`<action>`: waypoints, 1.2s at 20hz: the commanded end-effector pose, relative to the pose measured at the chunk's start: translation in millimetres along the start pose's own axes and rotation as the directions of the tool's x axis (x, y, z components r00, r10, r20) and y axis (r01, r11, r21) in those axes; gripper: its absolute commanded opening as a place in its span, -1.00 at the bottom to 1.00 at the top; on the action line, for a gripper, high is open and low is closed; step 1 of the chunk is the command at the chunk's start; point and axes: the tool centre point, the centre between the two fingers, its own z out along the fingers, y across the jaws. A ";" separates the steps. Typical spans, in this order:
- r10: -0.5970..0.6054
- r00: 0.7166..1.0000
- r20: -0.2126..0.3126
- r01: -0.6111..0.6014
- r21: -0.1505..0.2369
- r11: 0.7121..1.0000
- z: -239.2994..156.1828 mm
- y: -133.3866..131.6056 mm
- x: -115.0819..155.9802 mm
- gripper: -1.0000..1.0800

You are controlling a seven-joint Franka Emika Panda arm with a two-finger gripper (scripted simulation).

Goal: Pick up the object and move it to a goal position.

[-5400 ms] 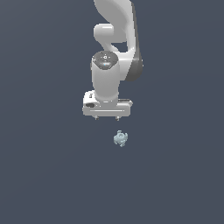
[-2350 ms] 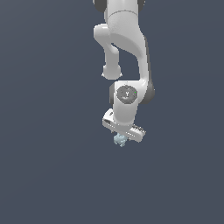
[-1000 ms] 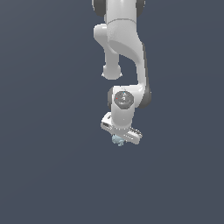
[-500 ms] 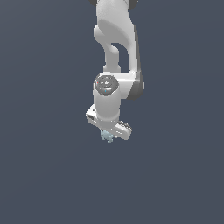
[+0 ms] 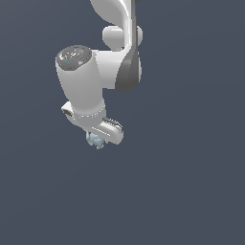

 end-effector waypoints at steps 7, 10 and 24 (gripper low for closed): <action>-0.001 1.000 0.001 0.001 -0.001 1.000 -73.8 47.3 38.3 -1.00; -0.001 1.000 0.001 0.001 -0.001 1.000 -93.8 60.1 49.4 -1.00; -0.001 1.000 0.001 0.001 -0.001 1.000 -144.4 91.2 79.4 -1.00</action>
